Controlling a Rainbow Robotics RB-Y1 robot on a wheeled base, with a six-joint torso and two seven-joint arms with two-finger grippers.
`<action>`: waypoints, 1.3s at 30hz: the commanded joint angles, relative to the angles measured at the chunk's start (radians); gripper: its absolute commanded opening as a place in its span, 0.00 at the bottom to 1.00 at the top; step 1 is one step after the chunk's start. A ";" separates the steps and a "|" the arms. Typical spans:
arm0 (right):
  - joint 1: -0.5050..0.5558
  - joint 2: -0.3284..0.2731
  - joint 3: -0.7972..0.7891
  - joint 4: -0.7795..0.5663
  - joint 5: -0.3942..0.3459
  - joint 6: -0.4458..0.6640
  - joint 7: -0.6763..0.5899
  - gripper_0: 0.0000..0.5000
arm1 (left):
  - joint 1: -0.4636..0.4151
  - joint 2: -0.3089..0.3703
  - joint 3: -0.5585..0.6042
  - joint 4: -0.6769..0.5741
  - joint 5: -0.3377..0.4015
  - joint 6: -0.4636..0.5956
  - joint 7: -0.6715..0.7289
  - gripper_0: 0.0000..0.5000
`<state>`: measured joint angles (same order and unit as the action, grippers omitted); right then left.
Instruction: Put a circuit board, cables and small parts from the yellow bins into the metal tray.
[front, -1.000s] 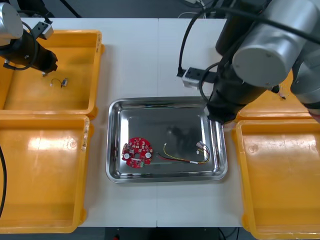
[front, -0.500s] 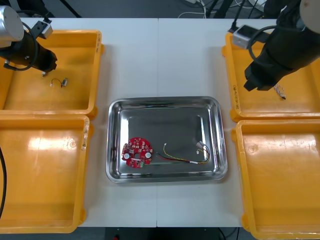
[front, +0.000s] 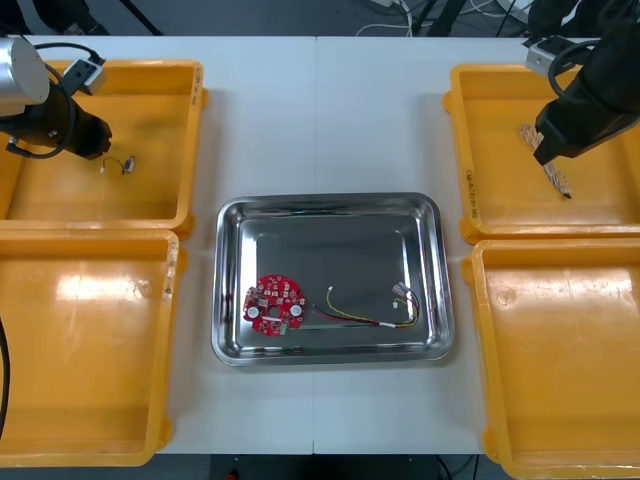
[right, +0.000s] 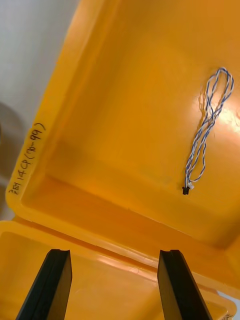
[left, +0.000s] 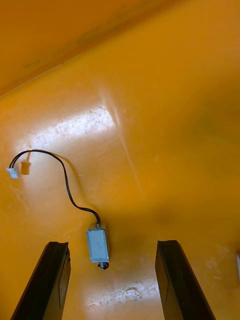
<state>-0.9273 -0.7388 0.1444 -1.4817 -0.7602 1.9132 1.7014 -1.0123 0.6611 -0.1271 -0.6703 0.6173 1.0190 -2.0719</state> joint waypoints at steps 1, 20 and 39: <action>-0.064 -0.034 -0.046 0.083 0.004 -0.095 0.110 1.00 | 0.020 -0.009 -0.006 -0.011 0.001 -0.030 -0.108 1.00; -0.139 -0.020 -0.098 0.449 0.055 -0.326 0.254 1.00 | 0.055 -0.008 -0.006 -0.011 0.021 -0.094 -0.099 1.00; -0.258 0.044 -0.106 0.742 0.150 -0.491 0.096 1.00 | 0.083 -0.002 0.006 -0.008 0.071 -0.096 -0.086 0.76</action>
<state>-1.0850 -0.7168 0.0725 -0.8038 -0.6326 1.4669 1.8032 -0.9586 0.6593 -0.1271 -0.6705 0.6738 0.9321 -2.0719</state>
